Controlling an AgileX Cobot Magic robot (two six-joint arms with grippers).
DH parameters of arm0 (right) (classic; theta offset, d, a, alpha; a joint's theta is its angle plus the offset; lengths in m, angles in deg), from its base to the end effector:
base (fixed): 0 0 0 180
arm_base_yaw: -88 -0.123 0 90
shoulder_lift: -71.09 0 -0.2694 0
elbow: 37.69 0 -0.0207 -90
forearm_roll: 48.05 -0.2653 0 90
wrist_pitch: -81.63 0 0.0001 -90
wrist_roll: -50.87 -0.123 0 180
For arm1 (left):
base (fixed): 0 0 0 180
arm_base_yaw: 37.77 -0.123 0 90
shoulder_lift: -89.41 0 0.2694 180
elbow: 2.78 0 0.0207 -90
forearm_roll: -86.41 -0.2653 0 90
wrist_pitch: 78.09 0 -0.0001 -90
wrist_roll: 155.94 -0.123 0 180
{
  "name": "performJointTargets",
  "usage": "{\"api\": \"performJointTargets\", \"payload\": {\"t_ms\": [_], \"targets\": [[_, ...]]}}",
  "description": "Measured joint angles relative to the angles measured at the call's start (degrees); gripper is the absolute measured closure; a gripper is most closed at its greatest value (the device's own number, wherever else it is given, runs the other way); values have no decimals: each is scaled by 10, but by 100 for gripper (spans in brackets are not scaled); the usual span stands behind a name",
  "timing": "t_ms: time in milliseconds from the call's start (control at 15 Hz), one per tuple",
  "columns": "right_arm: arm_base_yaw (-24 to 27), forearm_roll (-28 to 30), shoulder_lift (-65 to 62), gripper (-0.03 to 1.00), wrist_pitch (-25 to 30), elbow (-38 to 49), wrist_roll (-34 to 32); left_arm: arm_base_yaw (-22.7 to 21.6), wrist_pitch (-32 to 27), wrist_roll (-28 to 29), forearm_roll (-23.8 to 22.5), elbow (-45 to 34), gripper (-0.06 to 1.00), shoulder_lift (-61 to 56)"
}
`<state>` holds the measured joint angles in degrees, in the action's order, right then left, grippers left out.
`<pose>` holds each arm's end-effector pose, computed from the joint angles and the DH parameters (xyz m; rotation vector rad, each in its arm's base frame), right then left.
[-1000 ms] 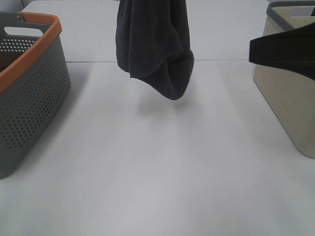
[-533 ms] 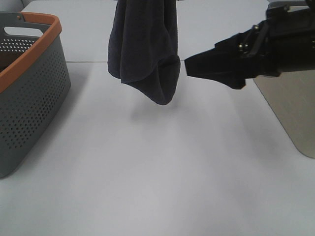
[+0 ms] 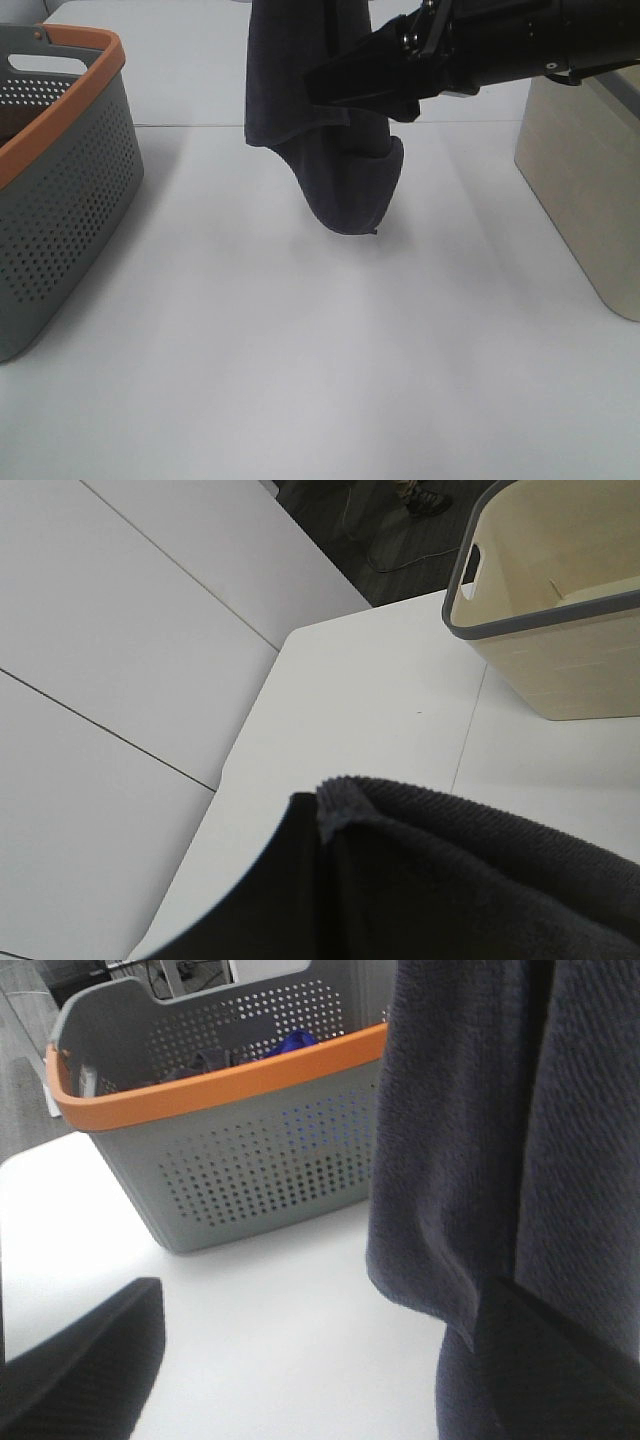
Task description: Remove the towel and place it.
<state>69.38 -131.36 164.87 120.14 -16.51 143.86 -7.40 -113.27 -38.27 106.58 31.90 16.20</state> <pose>0.3078 0.1841 0.2499 -0.9149 1.8498 0.7716 0.3673 -0.2436 0.4496 1.2378 1.3580 0.0023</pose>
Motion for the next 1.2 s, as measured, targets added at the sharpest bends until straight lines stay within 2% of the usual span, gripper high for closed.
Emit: {"api": "performJointTargets", "payload": {"t_ms": [400, 667, 733, 867, 1000, 1067, 1200], "targets": [[-1, -50, 69, 22, 24, -18, 37, 0, 0, 0, 0, 0, 94, 0], [-1, -65, 102, 22, -21, -36, 74, 0, 0, 0, -1, 0, 94, 0], [-1, -74, 103, 22, -45, -36, 97, 0, 0, 0, -2, 0, 94, 0], [-1, -100, 103, 22, -57, -36, 128, 0, 0, 0, -2, 0, 94, 0], [-1, -148, 104, 22, -58, -36, 190, 0, 0, 0, -2, 0, 94, 0], [-1, -153, 104, 22, -61, -36, 221, 0, 0, 0, -2, 0, 94, 0], [-1, -159, 117, 22, -56, -37, 238, 0, -4, 0, -2, 0, 94, 0]]}}
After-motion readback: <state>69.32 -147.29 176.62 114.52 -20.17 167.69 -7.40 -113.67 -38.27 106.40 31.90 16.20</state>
